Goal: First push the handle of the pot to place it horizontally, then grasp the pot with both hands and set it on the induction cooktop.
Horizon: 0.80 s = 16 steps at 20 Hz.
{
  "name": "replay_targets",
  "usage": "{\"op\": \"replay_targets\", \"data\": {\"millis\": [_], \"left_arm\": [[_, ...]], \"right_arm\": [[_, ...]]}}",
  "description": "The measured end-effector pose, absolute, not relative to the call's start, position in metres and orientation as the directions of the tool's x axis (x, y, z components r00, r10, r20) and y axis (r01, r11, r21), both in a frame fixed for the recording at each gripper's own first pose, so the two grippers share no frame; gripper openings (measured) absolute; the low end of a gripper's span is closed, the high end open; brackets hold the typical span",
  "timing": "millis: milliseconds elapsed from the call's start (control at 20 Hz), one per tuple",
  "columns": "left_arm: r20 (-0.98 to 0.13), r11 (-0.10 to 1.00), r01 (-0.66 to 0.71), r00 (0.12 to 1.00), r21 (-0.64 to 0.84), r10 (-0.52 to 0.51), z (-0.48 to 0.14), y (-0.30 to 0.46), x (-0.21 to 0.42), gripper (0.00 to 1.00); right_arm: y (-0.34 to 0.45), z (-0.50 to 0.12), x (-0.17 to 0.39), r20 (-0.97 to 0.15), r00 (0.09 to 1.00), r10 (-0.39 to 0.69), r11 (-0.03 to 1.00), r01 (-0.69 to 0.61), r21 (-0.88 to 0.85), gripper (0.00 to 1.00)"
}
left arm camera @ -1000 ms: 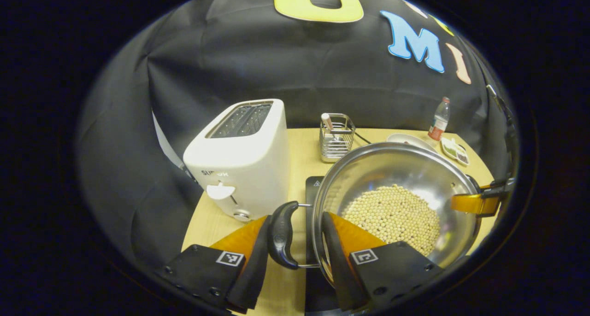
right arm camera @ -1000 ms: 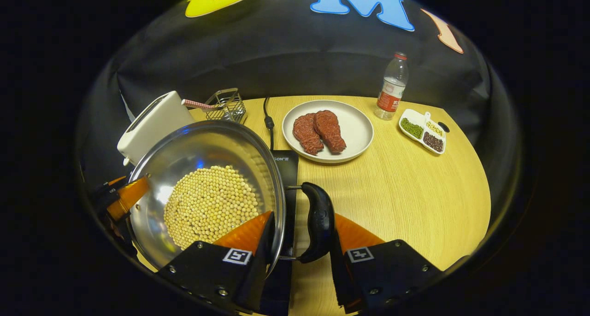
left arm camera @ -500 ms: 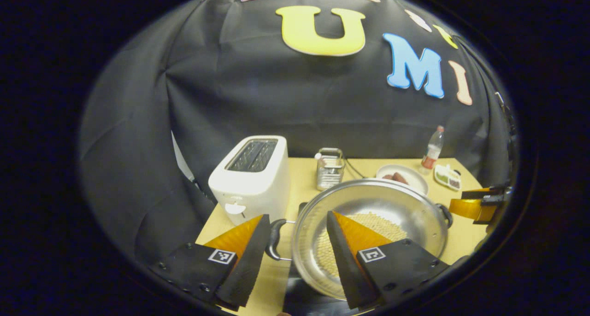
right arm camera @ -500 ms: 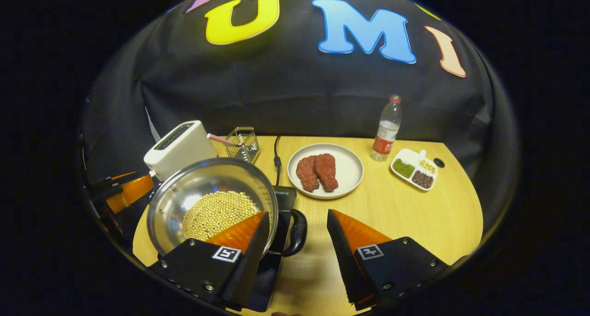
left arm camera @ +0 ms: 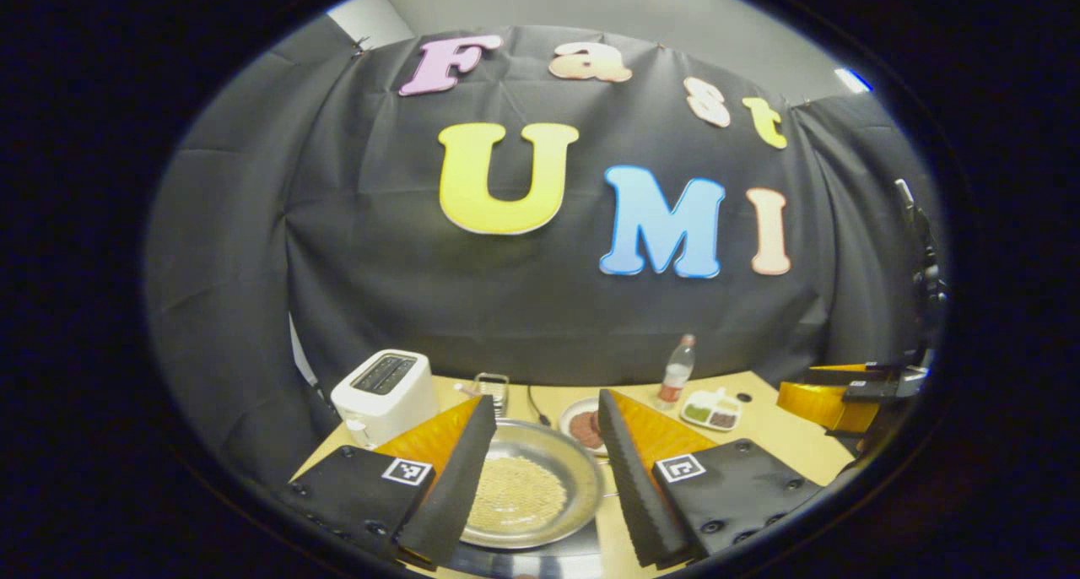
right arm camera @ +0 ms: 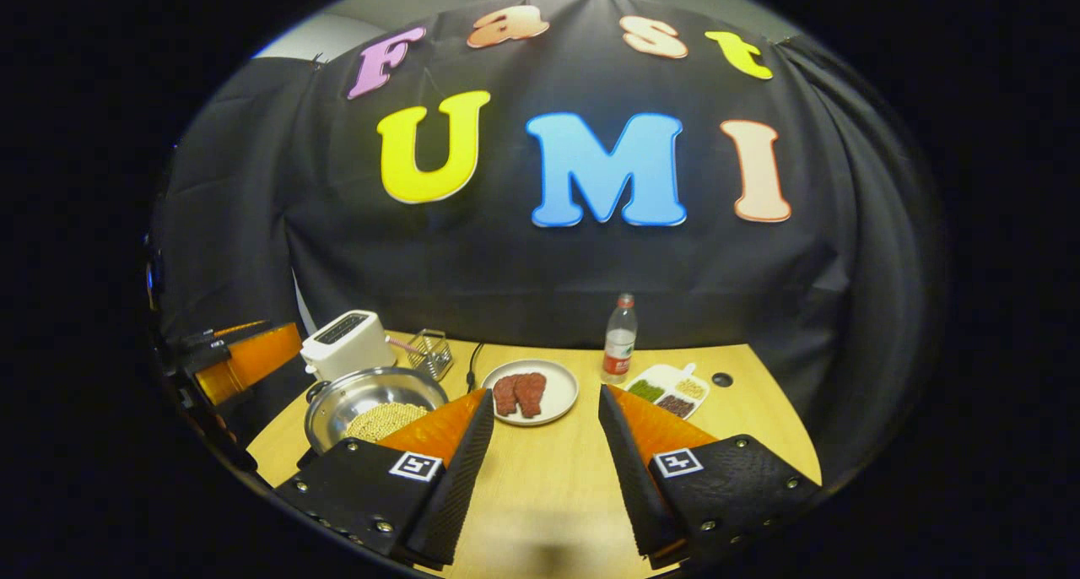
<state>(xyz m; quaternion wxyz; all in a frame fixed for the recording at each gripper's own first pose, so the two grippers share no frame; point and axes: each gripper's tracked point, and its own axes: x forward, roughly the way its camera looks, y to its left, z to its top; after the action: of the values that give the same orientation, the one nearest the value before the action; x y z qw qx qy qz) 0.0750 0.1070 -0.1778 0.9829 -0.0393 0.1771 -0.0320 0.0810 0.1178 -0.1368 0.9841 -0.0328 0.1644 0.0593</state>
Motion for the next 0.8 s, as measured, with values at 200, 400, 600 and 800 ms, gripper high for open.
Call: {"op": "replay_targets", "data": {"millis": [200,400,600,800], "left_arm": [[-0.26,0.991,0.064,0.961,-0.114,-0.092,-0.114,0.06,0.055,0.79],[-0.148,0.986,0.113,0.98,-0.119,-0.131,-0.062,0.04,0.049,0.97],[-0.132,0.987,0.116,0.983,-0.113,-0.131,-0.048,0.032,0.045,0.98],[-0.095,0.99,0.102,0.989,-0.097,-0.112,-0.035,0.036,0.04,0.99]], "right_arm": [[0.081,-0.07,0.056,-0.204,0.977,0.061,0.997,-0.067,-0.025,0.76],[0.065,-0.031,0.039,-0.117,0.992,0.051,0.998,-0.054,-0.028,0.99],[0.061,-0.007,0.027,-0.047,0.998,0.041,0.999,-0.042,-0.024,0.99],[0.061,0.0,0.023,-0.03,0.999,0.041,0.998,-0.042,-0.036,0.99]]}}
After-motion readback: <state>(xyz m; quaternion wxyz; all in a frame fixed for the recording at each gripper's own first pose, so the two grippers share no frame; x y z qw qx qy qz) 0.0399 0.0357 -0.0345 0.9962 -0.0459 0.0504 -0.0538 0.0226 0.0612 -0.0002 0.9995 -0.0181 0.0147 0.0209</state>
